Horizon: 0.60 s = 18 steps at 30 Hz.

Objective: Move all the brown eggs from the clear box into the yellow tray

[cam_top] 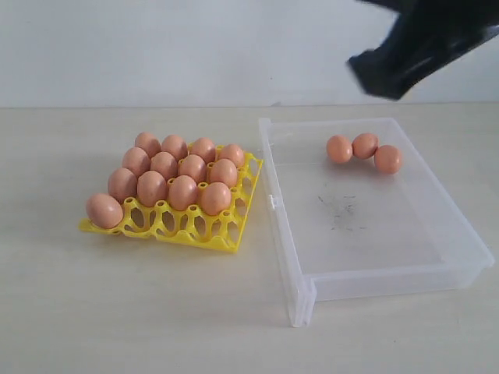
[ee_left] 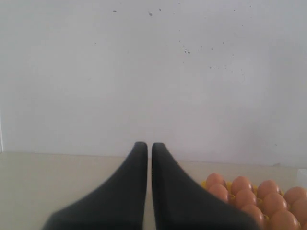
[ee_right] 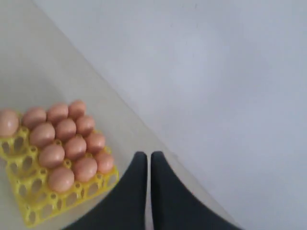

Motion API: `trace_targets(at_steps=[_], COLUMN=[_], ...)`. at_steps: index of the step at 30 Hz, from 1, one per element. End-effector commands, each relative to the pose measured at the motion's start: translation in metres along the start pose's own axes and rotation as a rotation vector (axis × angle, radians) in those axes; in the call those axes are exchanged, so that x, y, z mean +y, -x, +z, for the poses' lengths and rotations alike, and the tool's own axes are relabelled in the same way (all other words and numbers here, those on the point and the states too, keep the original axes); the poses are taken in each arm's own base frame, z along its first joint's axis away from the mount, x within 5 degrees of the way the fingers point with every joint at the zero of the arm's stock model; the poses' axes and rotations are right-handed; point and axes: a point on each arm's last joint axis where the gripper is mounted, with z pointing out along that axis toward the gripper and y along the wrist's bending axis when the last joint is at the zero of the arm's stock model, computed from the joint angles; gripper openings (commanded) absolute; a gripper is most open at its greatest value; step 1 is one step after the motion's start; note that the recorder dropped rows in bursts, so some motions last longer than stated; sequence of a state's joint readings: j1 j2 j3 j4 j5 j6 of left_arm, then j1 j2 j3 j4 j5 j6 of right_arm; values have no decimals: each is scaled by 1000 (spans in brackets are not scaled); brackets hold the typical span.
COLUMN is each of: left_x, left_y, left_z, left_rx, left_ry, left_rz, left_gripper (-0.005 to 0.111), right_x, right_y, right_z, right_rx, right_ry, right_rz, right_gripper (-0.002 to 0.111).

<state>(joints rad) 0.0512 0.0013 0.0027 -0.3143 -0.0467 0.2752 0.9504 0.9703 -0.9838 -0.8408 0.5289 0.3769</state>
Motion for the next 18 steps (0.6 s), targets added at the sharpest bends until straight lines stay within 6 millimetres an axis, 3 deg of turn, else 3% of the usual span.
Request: trace_targets(at_steps=[1,2,3,7,14,18], left_x=[0,0,0,0,0,0], left_y=[1,1,1,1,1,1], left_z=[0,0,0,0,0,0], left_rx=[-9,-9,-9,-9,-9,-9], left_ry=[-2,-2,-2,-2,-2,-2], left_rz=[-2,-2,-2,-2,-2,-2], left_gripper=[4,4,4,4,4,4], right_x=[-32,-40,-43,-26,-33,-20], right_y=[-2,-10,-22,-71,-87,-97], right_z=[-81,-100,-107,-80,-80,-71], right_rx=[-275,-331,-356,-317,-226,-206], right_ry=[-101,-167,-234,-393,-538,-464], right_rz=[17,-4,29,129,121,81], right_gripper=[0,0,0,0,0,0])
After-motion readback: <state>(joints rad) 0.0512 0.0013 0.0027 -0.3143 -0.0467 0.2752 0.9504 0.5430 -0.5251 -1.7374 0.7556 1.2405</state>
